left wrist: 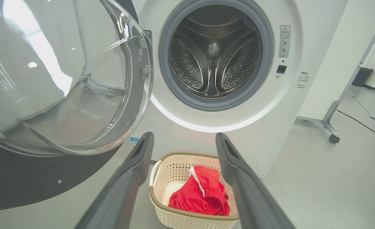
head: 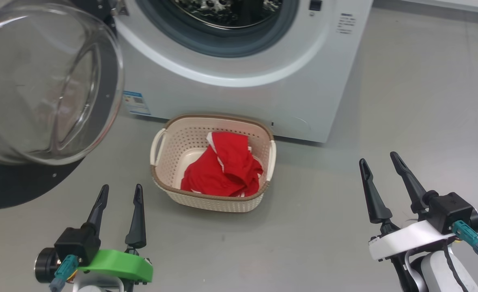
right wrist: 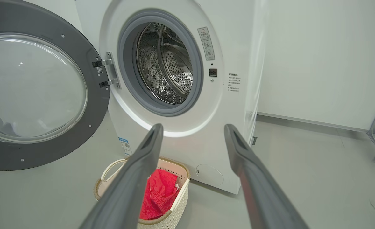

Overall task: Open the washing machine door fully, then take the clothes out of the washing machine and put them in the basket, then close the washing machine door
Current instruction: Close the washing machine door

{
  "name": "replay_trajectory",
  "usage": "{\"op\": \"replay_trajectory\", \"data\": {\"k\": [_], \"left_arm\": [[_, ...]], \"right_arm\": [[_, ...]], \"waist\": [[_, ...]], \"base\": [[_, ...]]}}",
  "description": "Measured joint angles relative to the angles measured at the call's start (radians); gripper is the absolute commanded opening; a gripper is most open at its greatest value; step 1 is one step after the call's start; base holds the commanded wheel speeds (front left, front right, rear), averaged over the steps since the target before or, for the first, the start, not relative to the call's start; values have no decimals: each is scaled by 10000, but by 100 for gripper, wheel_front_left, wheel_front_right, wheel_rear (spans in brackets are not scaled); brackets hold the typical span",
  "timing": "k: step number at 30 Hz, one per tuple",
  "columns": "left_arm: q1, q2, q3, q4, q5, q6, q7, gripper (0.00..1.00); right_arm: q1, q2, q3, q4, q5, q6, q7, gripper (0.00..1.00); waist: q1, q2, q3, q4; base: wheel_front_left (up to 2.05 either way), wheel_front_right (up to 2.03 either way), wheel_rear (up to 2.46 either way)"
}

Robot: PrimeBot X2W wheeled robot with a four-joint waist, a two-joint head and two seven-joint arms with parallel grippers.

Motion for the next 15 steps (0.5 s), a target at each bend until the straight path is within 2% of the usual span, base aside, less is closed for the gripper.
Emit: {"op": "replay_trajectory", "data": {"k": [15], "left_arm": [[2, 0, 140, -215, 2, 130, 0, 100]], "right_arm": [[-3, 12, 284, 23, -2, 2, 0, 100]], "waist": [[0, 0, -211, 1850]], "base": [[0, 0, 0]]}}
